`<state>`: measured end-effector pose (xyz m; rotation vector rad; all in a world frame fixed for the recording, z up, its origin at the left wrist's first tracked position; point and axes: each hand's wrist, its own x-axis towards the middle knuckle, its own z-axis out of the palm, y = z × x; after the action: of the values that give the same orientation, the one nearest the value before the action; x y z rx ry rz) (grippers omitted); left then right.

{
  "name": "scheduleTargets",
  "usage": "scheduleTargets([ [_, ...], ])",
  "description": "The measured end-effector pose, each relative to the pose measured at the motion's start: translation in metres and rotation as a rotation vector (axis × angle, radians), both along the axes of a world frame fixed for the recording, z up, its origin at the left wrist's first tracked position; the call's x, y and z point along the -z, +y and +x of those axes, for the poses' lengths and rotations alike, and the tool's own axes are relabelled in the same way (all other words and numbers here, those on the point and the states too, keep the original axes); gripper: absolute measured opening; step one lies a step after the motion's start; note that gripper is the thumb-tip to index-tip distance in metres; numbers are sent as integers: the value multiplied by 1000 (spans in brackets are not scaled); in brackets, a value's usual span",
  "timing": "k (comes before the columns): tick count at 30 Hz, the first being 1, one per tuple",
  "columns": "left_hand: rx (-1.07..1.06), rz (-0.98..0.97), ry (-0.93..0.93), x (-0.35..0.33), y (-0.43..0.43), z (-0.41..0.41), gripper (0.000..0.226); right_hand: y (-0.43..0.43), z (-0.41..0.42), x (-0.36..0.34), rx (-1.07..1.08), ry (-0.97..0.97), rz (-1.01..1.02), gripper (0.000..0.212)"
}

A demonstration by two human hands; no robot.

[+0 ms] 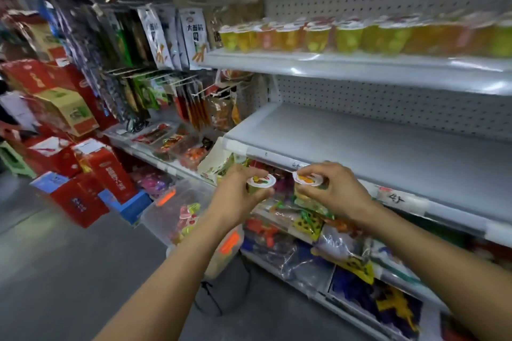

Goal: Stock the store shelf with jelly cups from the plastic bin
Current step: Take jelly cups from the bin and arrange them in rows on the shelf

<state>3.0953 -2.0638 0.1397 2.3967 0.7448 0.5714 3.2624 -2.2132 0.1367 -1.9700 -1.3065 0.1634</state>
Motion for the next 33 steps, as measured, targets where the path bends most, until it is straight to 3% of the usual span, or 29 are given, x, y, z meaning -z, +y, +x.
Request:
scheduleTargets([
  [5,86,68,-75,-45,-87,51,34,-104,39,-52,65,-49,49,22],
  [18,273,-12,-344,-144,-310,197,21,-355,147,-161,259,-146,139,16],
  [24,364,-37,-397,-185,-344,254,24,-390,195,-191,348,-139,194,17],
  [33,413,-27,-399,-236,-315,332,31,-375,306,-217,544,-150,213,22],
])
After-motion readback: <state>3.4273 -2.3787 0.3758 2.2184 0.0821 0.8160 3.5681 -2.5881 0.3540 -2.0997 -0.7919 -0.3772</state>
